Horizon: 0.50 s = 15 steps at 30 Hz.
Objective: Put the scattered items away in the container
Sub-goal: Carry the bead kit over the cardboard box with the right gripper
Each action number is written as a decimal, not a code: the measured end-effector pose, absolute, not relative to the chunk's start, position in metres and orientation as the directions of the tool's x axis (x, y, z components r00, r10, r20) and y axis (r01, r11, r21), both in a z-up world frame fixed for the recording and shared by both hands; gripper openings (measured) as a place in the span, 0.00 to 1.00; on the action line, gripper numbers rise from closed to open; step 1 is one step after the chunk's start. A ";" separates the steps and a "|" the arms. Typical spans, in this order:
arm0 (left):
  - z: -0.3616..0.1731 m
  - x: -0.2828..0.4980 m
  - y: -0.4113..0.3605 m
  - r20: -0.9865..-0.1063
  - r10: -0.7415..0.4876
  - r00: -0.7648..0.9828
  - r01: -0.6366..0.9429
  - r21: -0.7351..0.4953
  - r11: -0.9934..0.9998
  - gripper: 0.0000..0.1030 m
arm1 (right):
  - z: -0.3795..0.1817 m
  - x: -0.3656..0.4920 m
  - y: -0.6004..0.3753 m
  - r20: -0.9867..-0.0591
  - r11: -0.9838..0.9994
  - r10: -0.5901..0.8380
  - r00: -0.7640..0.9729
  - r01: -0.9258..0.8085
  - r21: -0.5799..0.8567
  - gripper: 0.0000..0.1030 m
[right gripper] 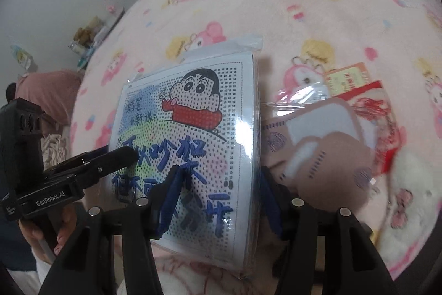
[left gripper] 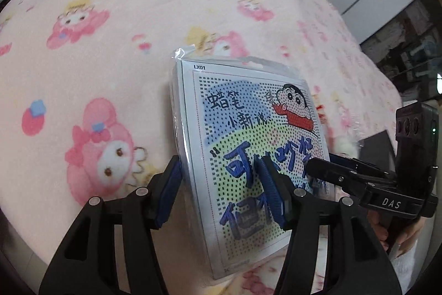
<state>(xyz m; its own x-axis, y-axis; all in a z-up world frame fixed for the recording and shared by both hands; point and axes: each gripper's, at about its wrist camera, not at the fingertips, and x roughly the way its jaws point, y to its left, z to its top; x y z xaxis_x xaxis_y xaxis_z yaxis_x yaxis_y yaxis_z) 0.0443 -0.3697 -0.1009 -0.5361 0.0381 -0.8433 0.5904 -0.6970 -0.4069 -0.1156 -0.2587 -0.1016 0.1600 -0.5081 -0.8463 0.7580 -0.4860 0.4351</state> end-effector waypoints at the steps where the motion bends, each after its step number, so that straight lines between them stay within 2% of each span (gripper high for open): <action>1: -0.091 0.044 -0.364 -0.836 0.038 -0.548 0.578 -0.411 -0.705 0.55 | -0.093 -0.115 -0.248 -0.839 -0.492 -0.524 0.145 0.753 0.437 0.50; 7: -0.032 0.032 -0.318 -0.790 0.040 -0.612 0.469 -0.403 -0.786 0.55 | -0.029 -0.105 -0.180 -0.790 -0.527 -0.613 0.009 0.741 0.417 0.50; 15: 0.002 -0.003 -0.238 -0.759 0.113 -0.642 0.328 -0.404 -0.854 0.55 | -0.001 -0.081 -0.084 -0.768 -0.606 -0.626 -0.131 0.703 0.374 0.50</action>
<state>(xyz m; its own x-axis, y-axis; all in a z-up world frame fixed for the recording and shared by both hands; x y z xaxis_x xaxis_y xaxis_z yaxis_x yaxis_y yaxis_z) -0.0030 -0.2378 0.0020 -0.6416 0.1126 -0.7588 0.3276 -0.8542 -0.4037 -0.0814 -0.0844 -0.0013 -0.1310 -0.6264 -0.7684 0.7026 -0.6055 0.3738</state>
